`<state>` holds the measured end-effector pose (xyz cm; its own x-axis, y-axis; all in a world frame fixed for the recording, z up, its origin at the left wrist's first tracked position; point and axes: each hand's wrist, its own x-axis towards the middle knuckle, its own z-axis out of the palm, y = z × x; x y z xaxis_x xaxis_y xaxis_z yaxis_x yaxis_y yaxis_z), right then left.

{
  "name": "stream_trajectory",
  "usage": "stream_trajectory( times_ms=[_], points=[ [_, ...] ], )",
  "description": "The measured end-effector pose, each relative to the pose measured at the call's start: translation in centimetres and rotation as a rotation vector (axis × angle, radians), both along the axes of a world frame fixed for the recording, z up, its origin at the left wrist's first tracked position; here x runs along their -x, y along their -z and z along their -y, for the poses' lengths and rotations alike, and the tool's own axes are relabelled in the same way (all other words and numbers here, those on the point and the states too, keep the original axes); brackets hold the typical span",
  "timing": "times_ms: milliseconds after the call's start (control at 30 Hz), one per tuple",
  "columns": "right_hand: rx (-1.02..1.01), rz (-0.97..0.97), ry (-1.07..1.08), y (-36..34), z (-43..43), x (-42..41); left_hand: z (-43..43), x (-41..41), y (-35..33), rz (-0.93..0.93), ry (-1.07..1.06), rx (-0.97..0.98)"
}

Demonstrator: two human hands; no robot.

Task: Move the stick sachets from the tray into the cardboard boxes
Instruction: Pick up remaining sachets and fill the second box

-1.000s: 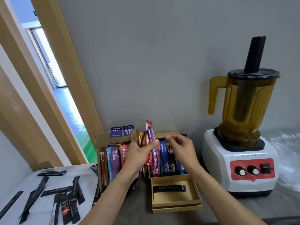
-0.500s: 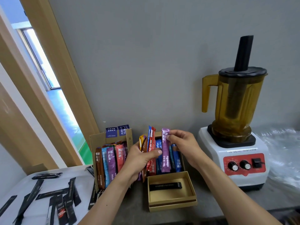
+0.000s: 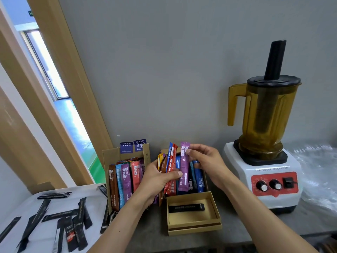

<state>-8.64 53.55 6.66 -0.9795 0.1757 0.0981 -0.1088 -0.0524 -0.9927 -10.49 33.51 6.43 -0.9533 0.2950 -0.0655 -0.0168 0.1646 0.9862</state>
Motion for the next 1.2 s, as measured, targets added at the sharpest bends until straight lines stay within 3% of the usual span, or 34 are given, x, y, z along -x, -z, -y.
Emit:
stream_trajectory(
  times_ms=[267,400,600,800,1000,1200],
  points=[
    [0.126,-0.014,0.114,0.0,-1.1,0.3,-0.3,-0.1,-0.2,-0.035,-0.053,-0.049],
    [0.132,0.044,-0.001,0.0,-2.3,-0.2,-0.7,0.2,-0.6,-0.080,-0.138,-0.072],
    [-0.291,0.107,-0.197,0.9,-2.1,-0.3,-2.2,1.6,-1.3,-0.239,-0.096,0.074],
    [-0.565,0.013,0.133,3.3,0.1,1.7,-2.1,1.5,-1.7,-0.161,-0.200,-0.082],
    [-0.679,0.078,0.116,6.5,2.9,3.3,-1.0,1.6,-1.7,-0.184,-0.244,-0.089],
    [-0.984,-0.006,0.219,6.8,4.3,2.9,-0.2,1.4,-1.6,-0.192,-0.235,-0.088]
  ],
)
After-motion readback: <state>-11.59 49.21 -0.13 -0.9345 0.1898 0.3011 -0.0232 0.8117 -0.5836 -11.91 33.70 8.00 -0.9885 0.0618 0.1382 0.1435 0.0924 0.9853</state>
